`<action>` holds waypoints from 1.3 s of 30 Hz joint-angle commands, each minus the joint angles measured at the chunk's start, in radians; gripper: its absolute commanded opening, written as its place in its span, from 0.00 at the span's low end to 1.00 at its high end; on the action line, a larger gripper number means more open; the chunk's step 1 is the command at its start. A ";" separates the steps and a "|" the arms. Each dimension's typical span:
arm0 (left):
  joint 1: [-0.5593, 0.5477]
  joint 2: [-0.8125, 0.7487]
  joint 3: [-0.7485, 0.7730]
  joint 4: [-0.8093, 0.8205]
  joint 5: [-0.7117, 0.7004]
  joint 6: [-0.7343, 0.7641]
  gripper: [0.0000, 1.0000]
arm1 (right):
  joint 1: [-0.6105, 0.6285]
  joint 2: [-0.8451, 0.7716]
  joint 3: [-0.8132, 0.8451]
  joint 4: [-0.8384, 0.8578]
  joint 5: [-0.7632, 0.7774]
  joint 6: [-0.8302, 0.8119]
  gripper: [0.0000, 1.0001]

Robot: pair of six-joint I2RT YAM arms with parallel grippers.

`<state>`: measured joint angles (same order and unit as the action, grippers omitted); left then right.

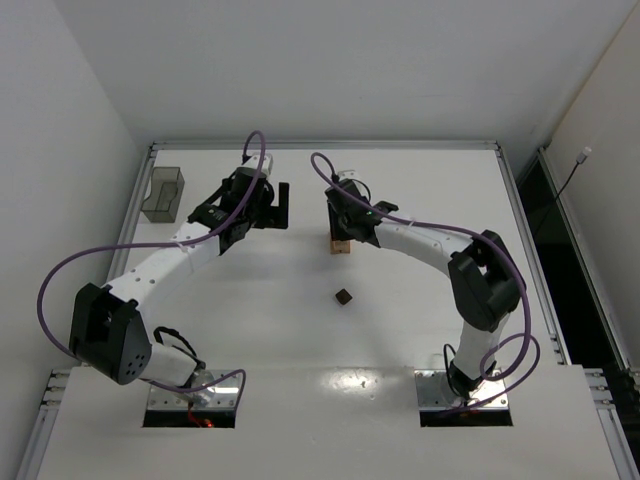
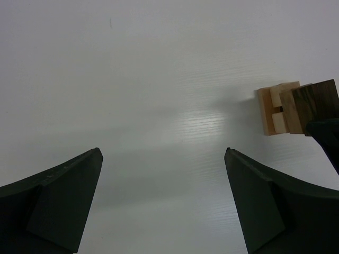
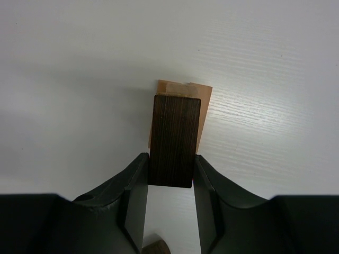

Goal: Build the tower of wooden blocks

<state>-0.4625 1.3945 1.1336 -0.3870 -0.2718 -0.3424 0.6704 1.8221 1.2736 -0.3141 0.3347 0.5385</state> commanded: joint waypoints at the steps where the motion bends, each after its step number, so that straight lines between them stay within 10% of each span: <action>1: 0.012 0.001 0.015 0.033 0.011 -0.012 1.00 | 0.006 -0.044 -0.002 0.035 -0.022 -0.005 0.25; 12: 0.012 0.001 0.025 0.033 0.011 -0.012 1.00 | 0.006 -0.055 -0.011 0.053 -0.017 -0.014 0.84; 24: 0.012 -0.077 -0.064 0.033 0.009 -0.041 1.00 | 0.015 -0.383 -0.184 0.142 -0.096 -0.336 0.88; 32: -0.007 -0.175 -0.233 0.019 0.463 0.098 0.98 | -0.072 -0.759 -0.327 0.001 0.173 -0.583 0.74; 39: -0.247 -0.172 -0.261 -0.006 0.554 0.201 0.87 | -0.227 -0.988 -0.447 -0.081 0.243 -0.750 0.68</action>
<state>-0.6388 1.2327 0.8845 -0.3981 0.1917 -0.2085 0.4835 0.8757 0.8589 -0.3374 0.5026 -0.1032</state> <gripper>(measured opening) 0.881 0.683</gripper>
